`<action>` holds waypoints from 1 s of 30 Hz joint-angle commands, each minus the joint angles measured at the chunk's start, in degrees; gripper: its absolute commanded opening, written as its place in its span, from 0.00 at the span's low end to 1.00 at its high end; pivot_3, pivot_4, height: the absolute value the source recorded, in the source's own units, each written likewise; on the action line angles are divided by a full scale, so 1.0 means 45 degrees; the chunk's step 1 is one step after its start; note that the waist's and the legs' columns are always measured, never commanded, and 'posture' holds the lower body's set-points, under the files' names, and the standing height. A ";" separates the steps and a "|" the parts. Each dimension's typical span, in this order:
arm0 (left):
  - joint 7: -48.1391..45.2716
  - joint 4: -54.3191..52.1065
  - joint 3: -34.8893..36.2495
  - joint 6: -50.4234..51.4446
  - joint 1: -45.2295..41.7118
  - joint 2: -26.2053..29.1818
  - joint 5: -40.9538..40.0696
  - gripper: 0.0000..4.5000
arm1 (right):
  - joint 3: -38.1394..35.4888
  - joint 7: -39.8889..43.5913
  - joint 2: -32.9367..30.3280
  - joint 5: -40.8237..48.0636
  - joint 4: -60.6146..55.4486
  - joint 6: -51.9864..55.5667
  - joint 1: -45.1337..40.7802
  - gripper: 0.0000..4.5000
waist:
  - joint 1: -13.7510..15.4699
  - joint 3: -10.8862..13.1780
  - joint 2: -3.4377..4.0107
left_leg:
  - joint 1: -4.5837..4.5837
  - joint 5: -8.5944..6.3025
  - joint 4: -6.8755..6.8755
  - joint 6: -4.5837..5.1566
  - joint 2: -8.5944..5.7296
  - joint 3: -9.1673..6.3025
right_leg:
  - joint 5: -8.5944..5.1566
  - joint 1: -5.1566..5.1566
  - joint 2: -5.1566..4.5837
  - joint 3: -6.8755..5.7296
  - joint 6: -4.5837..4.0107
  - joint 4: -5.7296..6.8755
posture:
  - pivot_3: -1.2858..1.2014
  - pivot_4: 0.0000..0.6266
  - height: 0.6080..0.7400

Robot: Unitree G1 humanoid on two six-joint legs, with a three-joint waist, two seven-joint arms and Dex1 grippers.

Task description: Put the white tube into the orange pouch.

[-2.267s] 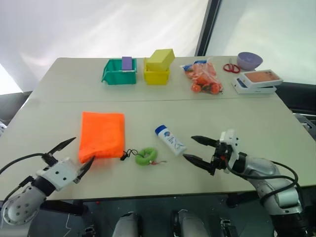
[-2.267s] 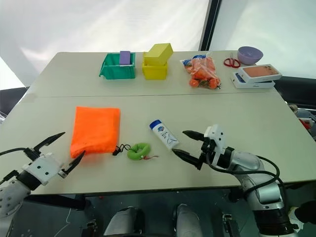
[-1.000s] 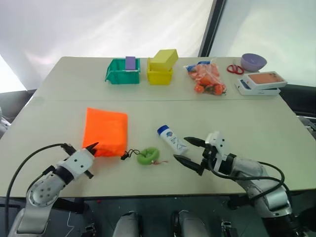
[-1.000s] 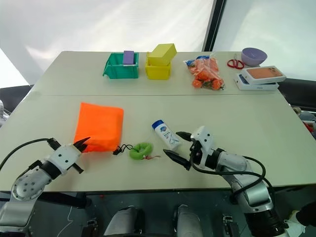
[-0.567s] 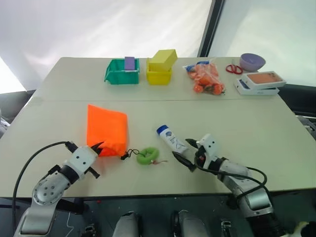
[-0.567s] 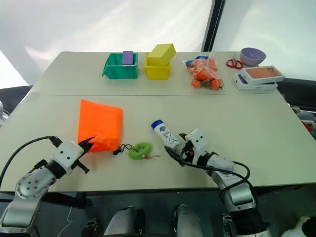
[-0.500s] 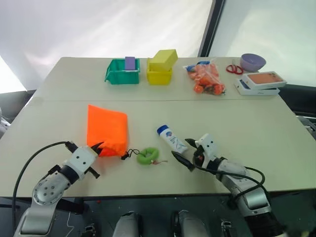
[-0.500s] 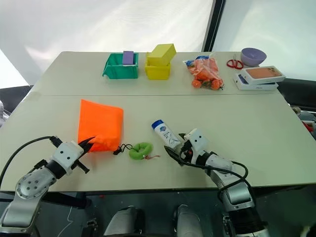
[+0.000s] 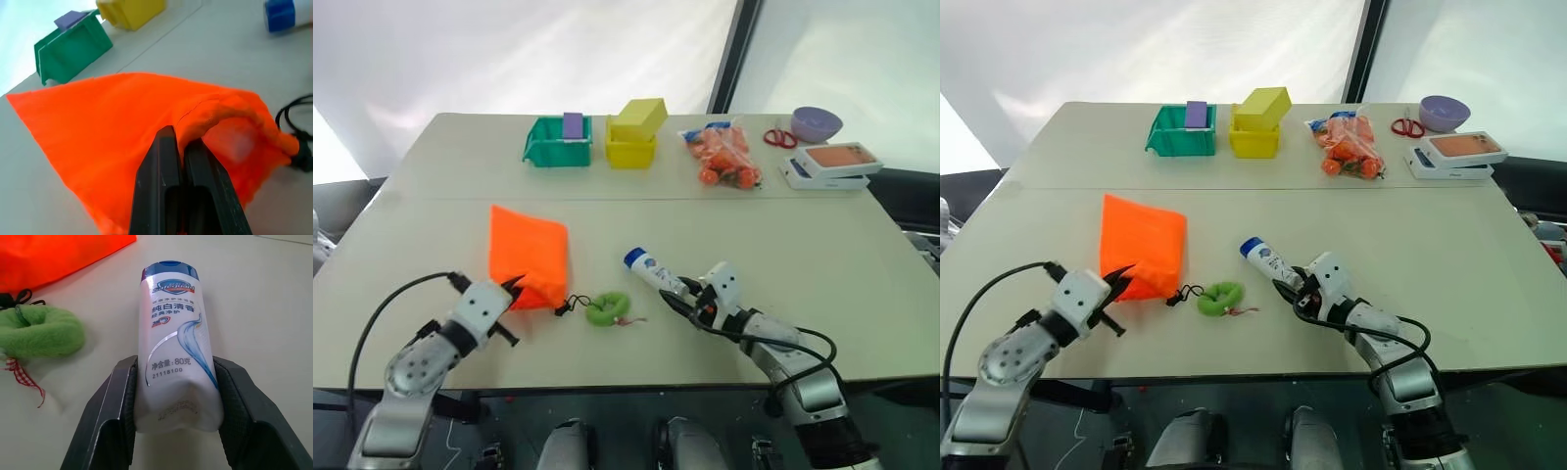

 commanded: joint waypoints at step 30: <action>-0.0599 -0.2232 0.0767 0.7889 -0.3175 -0.0202 -0.4997 0.00 | 0.1368 0.0542 -0.0516 0.2281 -0.3111 0.3355 -0.1369 0.40 | -0.0003 -0.0005 -0.0026 | 0.0017 0.0004 0.0014 0.0004 -0.0002 -0.0037 | -0.0006 0.0084 0.0057 0.0000 0.0005 0.0007 | 0.52 0.24 1.00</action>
